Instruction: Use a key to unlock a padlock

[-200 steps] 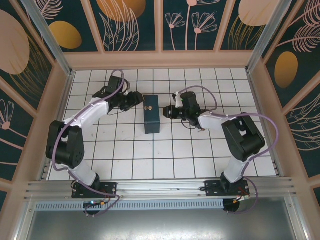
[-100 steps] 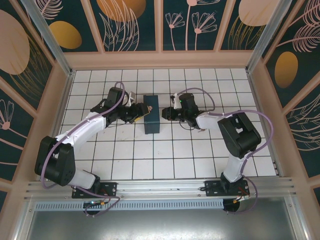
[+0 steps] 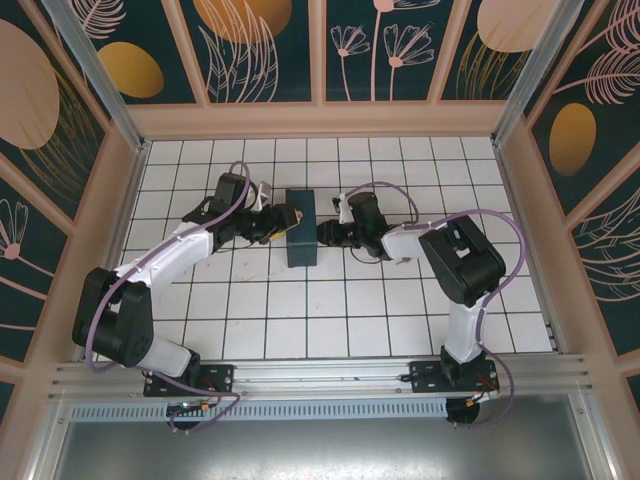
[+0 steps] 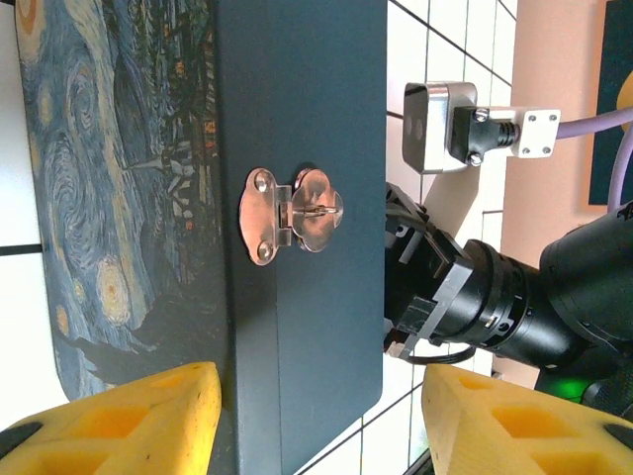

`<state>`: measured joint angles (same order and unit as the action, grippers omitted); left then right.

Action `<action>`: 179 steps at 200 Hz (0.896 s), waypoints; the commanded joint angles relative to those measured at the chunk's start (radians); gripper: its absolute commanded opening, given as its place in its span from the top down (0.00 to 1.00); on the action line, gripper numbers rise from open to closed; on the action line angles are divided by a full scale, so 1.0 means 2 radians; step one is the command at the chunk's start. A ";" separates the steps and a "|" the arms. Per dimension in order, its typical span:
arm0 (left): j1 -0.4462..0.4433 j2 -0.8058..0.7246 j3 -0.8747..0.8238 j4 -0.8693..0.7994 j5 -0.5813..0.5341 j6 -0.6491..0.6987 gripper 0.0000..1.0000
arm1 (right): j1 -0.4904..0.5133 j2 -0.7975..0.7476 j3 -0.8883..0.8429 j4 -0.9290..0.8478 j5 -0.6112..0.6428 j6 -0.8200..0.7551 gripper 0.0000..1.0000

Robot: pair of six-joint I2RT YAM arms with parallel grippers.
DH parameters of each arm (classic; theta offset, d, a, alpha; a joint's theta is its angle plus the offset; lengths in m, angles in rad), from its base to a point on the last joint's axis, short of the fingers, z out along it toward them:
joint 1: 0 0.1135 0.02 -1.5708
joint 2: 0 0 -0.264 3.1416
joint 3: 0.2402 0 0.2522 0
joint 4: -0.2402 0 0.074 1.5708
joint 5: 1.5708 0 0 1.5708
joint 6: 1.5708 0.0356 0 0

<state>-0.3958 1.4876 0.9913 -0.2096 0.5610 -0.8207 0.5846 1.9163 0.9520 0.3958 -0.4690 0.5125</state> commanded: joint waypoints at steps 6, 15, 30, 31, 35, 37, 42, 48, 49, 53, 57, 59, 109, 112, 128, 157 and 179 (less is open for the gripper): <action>-0.003 0.009 0.022 0.013 0.015 0.002 0.43 | 0.029 0.031 0.032 0.022 -0.010 0.011 0.80; -0.003 0.009 0.029 0.010 0.018 0.004 0.43 | 0.035 0.042 0.042 0.023 -0.010 0.012 0.80; -0.003 0.007 0.037 0.003 0.016 0.006 0.43 | 0.045 0.062 0.061 0.023 -0.009 0.014 0.80; -0.003 0.007 0.037 0.003 0.016 0.007 0.43 | 0.045 0.063 0.063 0.022 -0.008 0.015 0.80; -0.003 0.007 0.039 -0.001 0.013 0.008 0.43 | 0.048 0.068 0.070 0.019 -0.007 0.015 0.80; -0.003 0.007 0.040 -0.003 0.011 0.010 0.43 | 0.049 0.071 0.074 0.017 -0.006 0.014 0.81; -0.003 0.008 0.043 -0.009 0.005 0.013 0.43 | 0.052 0.077 0.082 0.011 -0.003 0.013 0.81; -0.003 0.011 0.045 -0.017 -0.002 0.017 0.43 | 0.055 0.082 0.090 0.005 0.003 0.011 0.81; -0.003 0.011 0.045 -0.018 -0.004 0.018 0.43 | 0.056 0.083 0.092 0.005 0.005 0.011 0.81; -0.003 0.012 0.046 -0.021 -0.008 0.019 0.43 | 0.058 0.085 0.097 0.000 0.010 0.009 0.81; -0.003 0.014 0.046 -0.023 -0.013 0.019 0.43 | 0.059 0.088 0.102 -0.007 0.018 0.007 0.80; -0.003 0.016 0.045 -0.024 -0.015 0.020 0.43 | 0.060 0.088 0.104 -0.012 0.024 0.006 0.80; -0.001 0.051 0.062 -0.034 -0.050 0.036 0.43 | 0.059 0.041 0.114 -0.188 0.244 -0.063 0.75; -0.002 0.052 0.064 -0.033 -0.048 0.037 0.43 | 0.059 0.037 0.112 -0.196 0.258 -0.066 0.74; -0.001 0.065 0.075 -0.030 -0.041 0.038 0.44 | 0.054 0.015 0.102 -0.226 0.293 -0.078 0.72; 0.004 0.078 0.099 -0.023 -0.032 0.042 0.44 | 0.048 -0.027 0.081 -0.249 0.333 -0.092 0.70; 0.021 0.074 0.120 -0.041 -0.054 0.069 0.40 | 0.045 -0.097 0.023 -0.186 0.312 -0.110 0.59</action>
<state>-0.3878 1.6470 1.1561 -0.2588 0.4934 -0.7544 0.6731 1.8736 1.0966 -0.0204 0.0982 0.3538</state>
